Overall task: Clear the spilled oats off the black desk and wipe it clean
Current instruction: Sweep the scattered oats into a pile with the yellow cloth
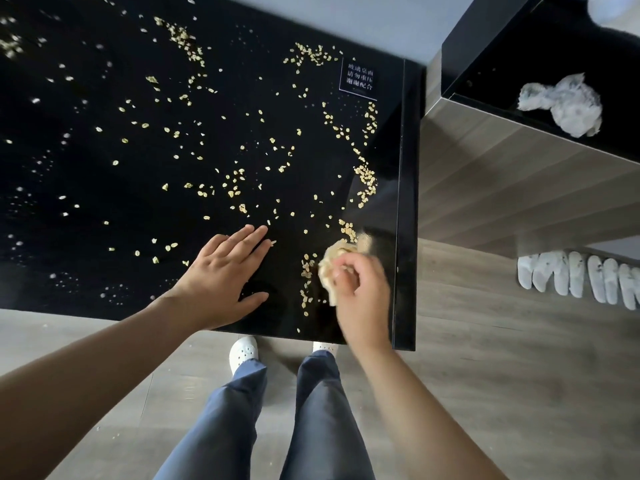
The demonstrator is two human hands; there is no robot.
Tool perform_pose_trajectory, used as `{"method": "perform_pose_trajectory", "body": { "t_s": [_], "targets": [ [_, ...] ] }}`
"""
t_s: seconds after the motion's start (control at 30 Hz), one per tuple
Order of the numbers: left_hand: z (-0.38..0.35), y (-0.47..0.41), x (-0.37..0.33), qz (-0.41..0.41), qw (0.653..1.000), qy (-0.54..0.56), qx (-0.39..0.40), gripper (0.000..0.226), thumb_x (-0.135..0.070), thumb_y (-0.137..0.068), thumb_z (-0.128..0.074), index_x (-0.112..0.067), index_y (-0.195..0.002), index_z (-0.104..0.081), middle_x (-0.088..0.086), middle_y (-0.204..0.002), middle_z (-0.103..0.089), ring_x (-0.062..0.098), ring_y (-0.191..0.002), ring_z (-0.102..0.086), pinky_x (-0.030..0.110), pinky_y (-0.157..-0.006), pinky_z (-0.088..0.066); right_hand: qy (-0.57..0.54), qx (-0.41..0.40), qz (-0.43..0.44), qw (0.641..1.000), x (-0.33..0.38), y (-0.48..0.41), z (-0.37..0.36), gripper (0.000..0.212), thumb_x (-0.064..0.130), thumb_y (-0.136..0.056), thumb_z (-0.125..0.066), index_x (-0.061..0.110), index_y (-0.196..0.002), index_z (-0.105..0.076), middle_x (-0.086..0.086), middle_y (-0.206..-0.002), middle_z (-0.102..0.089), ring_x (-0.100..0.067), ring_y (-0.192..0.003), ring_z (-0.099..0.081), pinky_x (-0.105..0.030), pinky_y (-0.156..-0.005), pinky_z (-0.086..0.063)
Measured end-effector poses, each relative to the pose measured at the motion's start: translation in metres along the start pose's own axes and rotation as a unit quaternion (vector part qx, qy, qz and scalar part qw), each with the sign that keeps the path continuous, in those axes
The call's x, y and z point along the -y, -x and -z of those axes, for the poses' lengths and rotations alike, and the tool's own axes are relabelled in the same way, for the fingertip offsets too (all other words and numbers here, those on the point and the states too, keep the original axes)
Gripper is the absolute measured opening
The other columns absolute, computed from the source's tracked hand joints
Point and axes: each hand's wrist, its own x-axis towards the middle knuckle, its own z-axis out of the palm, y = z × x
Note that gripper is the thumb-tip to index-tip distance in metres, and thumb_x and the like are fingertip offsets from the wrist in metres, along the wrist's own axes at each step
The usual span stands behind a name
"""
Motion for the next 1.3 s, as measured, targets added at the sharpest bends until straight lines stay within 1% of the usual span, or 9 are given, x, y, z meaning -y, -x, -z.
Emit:
{"method": "perform_pose_trajectory", "body": {
  "t_s": [0.17, 0.27, 0.37, 0.53, 0.63, 0.87, 0.97, 1.2, 1.3],
  "targets": [
    [0.001, -0.001, -0.003, 0.007, 1.000, -0.006, -0.003, 0.082, -0.062, -0.081, -0.036, -0.012, -0.146, -0.038, 0.005, -0.157, -0.026, 0.021, -0.144, -0.025, 0.036, -0.113, -0.014, 0.073, -0.081, -0.066, 0.992, -0.027, -0.058, 0.027, 0.015, 0.004, -0.090, -0.056, 0.011, -0.101, -0.063, -0.003, -0.110, -0.058, -0.014, -0.097, -0.053, 0.001, -0.073, -0.032],
    [0.000, 0.002, -0.003, 0.015, 1.000, -0.013, -0.011, 0.081, -0.061, -0.082, -0.037, -0.012, -0.146, -0.038, 0.005, -0.157, -0.026, 0.022, -0.144, -0.026, 0.037, -0.114, -0.013, 0.107, -0.083, -0.078, 0.988, -0.031, -0.073, 0.009, 0.015, 0.005, -0.090, -0.055, 0.013, -0.101, -0.063, -0.002, -0.110, -0.056, -0.021, -0.101, -0.055, -0.016, -0.078, -0.038],
    [-0.003, 0.003, -0.004, 0.023, 0.999, -0.003, -0.022, 0.079, -0.060, -0.083, -0.038, -0.012, -0.145, -0.039, 0.004, -0.157, -0.027, 0.022, -0.144, -0.025, 0.039, -0.114, -0.015, 0.102, -0.049, -0.012, 0.994, -0.016, -0.065, -0.019, 0.013, 0.006, -0.088, -0.056, 0.015, -0.096, -0.062, 0.004, -0.104, -0.052, -0.019, -0.099, -0.052, -0.029, -0.080, -0.045],
    [-0.006, 0.001, -0.005, 0.043, 0.998, 0.018, -0.036, 0.072, -0.057, -0.088, -0.035, -0.013, -0.144, -0.042, 0.000, -0.156, -0.028, 0.018, -0.144, -0.025, 0.036, -0.115, -0.015, 0.062, 0.095, 0.072, 0.991, -0.001, -0.046, -0.026, 0.015, 0.006, -0.088, -0.057, 0.019, -0.095, -0.062, 0.008, -0.106, -0.053, -0.009, -0.100, -0.051, -0.016, -0.080, -0.043],
    [-0.006, -0.002, -0.010, 0.060, 0.996, 0.034, -0.048, 0.071, -0.057, -0.089, -0.033, -0.013, -0.145, -0.040, 0.000, -0.157, -0.027, 0.017, -0.145, -0.023, 0.036, -0.116, -0.015, 0.039, 0.035, 0.048, 0.997, -0.005, -0.061, 0.004, 0.014, 0.006, -0.088, -0.058, 0.019, -0.094, -0.062, 0.010, -0.103, -0.052, -0.003, -0.096, -0.051, -0.008, -0.079, -0.040],
    [-0.004, -0.007, -0.026, 0.096, 0.993, 0.029, -0.060, 0.073, -0.056, -0.087, -0.037, -0.009, -0.141, -0.045, 0.005, -0.153, -0.035, 0.023, -0.142, -0.030, 0.040, -0.114, -0.019, 0.096, -0.073, -0.068, 0.990, -0.037, -0.147, 0.035, 0.018, 0.004, -0.091, -0.051, 0.012, -0.104, -0.061, -0.004, -0.118, -0.053, -0.018, -0.101, -0.052, -0.017, -0.080, -0.034],
    [-0.003, -0.011, -0.032, 0.114, 0.991, 0.031, -0.068, 0.072, -0.056, -0.087, -0.037, -0.009, -0.140, -0.046, 0.005, -0.151, -0.038, 0.024, -0.140, -0.032, 0.039, -0.113, -0.019, 0.128, -0.071, -0.060, 0.987, -0.038, -0.157, 0.018, 0.017, 0.006, -0.091, -0.053, 0.010, -0.105, -0.062, -0.008, -0.117, -0.054, -0.028, -0.106, -0.053, -0.027, -0.084, -0.039],
    [-0.007, -0.012, -0.039, 0.169, 0.983, 0.035, -0.064, 0.073, -0.057, -0.086, -0.037, -0.010, -0.140, -0.046, 0.004, -0.147, -0.041, 0.026, -0.138, -0.034, 0.048, -0.112, -0.028, 0.067, 0.097, 0.094, 0.989, -0.002, -0.110, -0.027, 0.009, 0.009, -0.090, -0.060, 0.016, -0.096, -0.062, 0.010, -0.102, -0.050, -0.010, -0.099, -0.049, -0.014, -0.075, -0.042],
    [-0.006, -0.017, -0.043, 0.185, 0.980, 0.033, -0.066, 0.072, -0.057, -0.085, -0.037, -0.010, -0.138, -0.048, 0.004, -0.144, -0.043, 0.026, -0.136, -0.036, 0.048, -0.111, -0.029, 0.026, 0.084, 0.094, 0.992, 0.000, -0.118, -0.012, 0.010, 0.009, -0.091, -0.058, 0.017, -0.096, -0.061, 0.011, -0.104, -0.051, -0.009, -0.102, -0.051, -0.004, -0.073, -0.038]
  ]
}}
